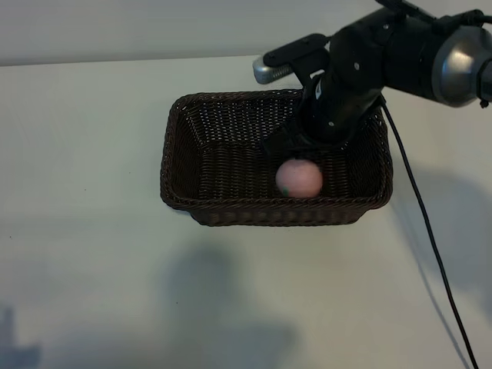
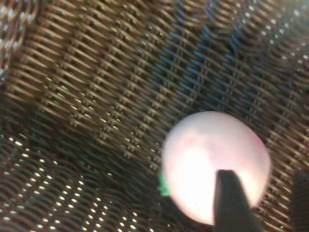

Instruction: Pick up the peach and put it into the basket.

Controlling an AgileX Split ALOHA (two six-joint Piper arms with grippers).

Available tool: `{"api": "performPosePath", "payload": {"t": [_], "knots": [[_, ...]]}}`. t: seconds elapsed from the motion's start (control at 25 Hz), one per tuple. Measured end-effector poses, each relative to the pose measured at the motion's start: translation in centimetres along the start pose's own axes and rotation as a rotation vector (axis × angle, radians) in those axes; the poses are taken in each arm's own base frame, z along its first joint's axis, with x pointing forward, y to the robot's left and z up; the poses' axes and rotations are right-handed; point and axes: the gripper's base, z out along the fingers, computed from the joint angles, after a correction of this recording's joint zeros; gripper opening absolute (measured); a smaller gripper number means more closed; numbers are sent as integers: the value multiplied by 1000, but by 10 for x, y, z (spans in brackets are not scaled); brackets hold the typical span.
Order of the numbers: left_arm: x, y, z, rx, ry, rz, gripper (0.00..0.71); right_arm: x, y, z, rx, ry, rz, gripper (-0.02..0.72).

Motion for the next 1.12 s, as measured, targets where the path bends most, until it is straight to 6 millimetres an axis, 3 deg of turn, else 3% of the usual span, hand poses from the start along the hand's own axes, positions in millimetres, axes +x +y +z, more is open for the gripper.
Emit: {"api": "performPosePath", "payload": {"t": [0.12,0.2,0.36,0.48,0.6,0.76,0.96,1.12], "knots": [[0,0,0,0,0,0,595,-7,1,-10,0,11,-2,519],[0,0,0,0,0,0,595,-13,2,-20,-1,11,-3,578],[0,0,0,0,0,0,595,-24,4,-50,-3,-37,-9,588],[0,0,0,0,0,0,595,-31,-7,-72,3,-89,14,570],[0,0,0,0,0,0,594,-33,-41,-87,38,-110,81,565],[0,0,0,0,0,0,594,-24,-112,-99,121,-79,204,564],[0,0,0,0,0,6,594,1,-197,-114,219,-39,363,562],[0,-1,0,6,0,-2,594,21,-232,-123,248,10,437,562]]}}
